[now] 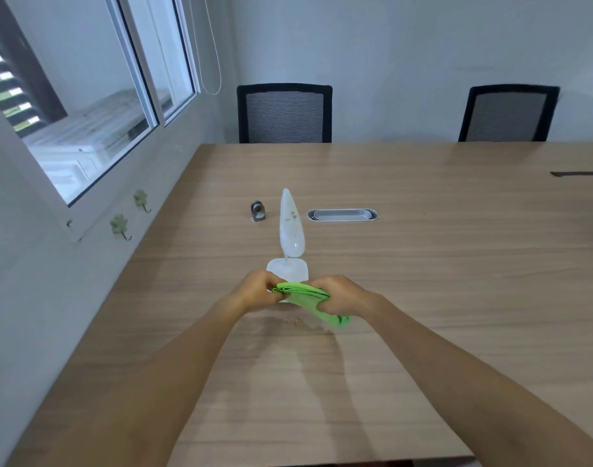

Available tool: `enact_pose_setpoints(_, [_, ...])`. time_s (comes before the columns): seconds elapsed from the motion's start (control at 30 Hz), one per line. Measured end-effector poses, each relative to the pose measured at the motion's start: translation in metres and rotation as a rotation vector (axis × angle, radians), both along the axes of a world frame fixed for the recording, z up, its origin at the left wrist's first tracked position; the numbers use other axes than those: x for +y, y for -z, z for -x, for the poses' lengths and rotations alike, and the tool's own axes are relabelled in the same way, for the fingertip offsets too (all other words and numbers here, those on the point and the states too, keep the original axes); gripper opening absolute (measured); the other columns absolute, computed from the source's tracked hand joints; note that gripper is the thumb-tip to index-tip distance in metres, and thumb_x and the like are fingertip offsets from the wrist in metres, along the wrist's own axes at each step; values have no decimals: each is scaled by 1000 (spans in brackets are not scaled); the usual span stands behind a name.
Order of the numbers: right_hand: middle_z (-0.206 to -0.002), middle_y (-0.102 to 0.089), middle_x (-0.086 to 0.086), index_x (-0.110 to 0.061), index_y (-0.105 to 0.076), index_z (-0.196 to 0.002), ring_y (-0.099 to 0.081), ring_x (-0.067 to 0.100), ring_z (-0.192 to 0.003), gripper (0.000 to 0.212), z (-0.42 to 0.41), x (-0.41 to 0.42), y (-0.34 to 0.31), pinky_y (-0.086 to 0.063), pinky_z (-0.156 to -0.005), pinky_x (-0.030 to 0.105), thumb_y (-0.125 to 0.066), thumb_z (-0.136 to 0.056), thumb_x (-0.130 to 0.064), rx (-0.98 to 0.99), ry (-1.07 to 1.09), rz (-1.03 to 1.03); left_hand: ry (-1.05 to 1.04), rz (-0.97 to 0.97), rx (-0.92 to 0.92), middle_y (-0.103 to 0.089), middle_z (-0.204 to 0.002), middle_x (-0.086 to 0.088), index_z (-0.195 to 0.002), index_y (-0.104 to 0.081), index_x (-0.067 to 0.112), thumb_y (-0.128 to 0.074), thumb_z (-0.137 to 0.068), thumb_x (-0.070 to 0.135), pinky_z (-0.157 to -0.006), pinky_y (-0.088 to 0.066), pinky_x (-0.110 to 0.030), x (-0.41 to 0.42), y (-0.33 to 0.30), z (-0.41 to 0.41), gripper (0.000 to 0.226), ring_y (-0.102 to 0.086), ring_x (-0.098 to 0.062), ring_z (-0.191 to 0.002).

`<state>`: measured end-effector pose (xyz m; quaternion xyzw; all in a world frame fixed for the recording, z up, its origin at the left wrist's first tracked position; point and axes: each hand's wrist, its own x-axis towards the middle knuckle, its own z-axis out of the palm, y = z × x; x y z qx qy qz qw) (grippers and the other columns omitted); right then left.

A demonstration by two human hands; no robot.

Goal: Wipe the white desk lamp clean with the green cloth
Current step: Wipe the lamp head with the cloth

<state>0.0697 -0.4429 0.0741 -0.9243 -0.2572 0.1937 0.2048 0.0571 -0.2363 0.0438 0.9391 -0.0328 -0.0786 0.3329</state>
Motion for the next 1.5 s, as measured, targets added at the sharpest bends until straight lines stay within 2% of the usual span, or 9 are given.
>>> enact_pose_setpoints(0.23, [-100, -71, 11, -17, -67, -103, -62, 24, -91, 25, -2, -21, -9, -38, -69, 22, -49, -86, -11, 30, 100, -70, -161, 146, 120, -69, -114, -4, -122, -65, 16, -57, -84, 6, -77, -44, -21, 8, -22, -12, 40, -62, -14, -94])
enact_pose_setpoints(0.33, [-100, -70, 10, -16, -66, -100, -63, 24, -95, 28, -14, -45, -23, -43, -73, 28, -45, -83, -8, -24, 245, -116, -397, 416, 108, -64, -118, -2, -128, -59, 21, -50, -92, 28, -81, -46, -29, 14, -54, -28, 38, -59, -18, -98])
enact_pose_setpoints(0.43, [-87, -65, 2, -33, -63, -95, -59, 22, -84, 31, -23, -60, -46, -42, -69, 29, -44, -82, -11, -78, 422, -290, -396, 719, 176, -53, -139, 2, -136, -49, 23, -52, -84, 58, -109, -39, -43, 10, -92, -45, 63, -53, -20, -125])
enact_pose_setpoints(0.57, [-86, -69, -20, -63, -55, -94, -57, 23, -80, 59, -22, -54, -82, -41, -66, 18, -43, -86, -6, -273, 338, -507, -276, 886, 190, -35, -154, 3, -146, -33, 29, -50, -83, 63, -106, -36, -37, 1, -131, -63, 73, -38, -20, -138])
enact_pose_setpoints(0.63, [-88, -66, -41, -55, -54, -108, -62, 7, -84, 58, -17, -44, -99, -39, -66, 4, -41, -85, -4, -324, 256, -577, -215, 866, 201, -36, -153, 4, -143, -39, 29, -51, -86, 58, -103, -35, -35, -6, -141, -67, 65, -36, -20, -139])
enact_pose_setpoints(0.7, [-100, -70, -24, -38, -56, -121, -60, -12, -88, 55, -14, -33, -111, -35, -73, -8, -41, -83, -2, -379, 190, -604, -212, 808, 196, -45, -147, 2, -135, -51, 23, -58, -87, 48, -109, -37, -35, -10, -145, -68, 54, -40, -18, -137])
enact_pose_setpoints(0.97, [-131, -61, 9, -6, -59, -125, -54, 19, -122, 53, -4, -6, -126, -22, -90, -14, -42, -81, 17, -532, 29, -487, -237, 737, 155, -64, -121, -2, -105, -68, 22, -63, -86, 35, -98, -45, -35, -8, -140, -65, 24, -57, -20, -115])
enact_pose_setpoints(1.23, [-130, -59, 17, -1, -63, -118, -53, 31, -124, 56, 26, -8, -118, -39, -110, 39, -40, -73, 23, -620, -253, -368, -202, 680, 99, -61, -126, -2, -105, -69, 21, -61, -87, 37, -111, -38, -38, -4, -135, -72, 25, -52, -22, -122])
enact_pose_setpoints(1.5, [-129, -62, 11, -6, -65, -117, -51, 19, -123, 48, 59, -32, -103, -31, -112, 25, -53, -76, 15, -896, -473, -300, -206, 719, 149, -55, -140, 3, -113, -68, 19, -62, -87, 37, -101, -39, -33, -2, -134, -71, 32, -43, -19, -134])
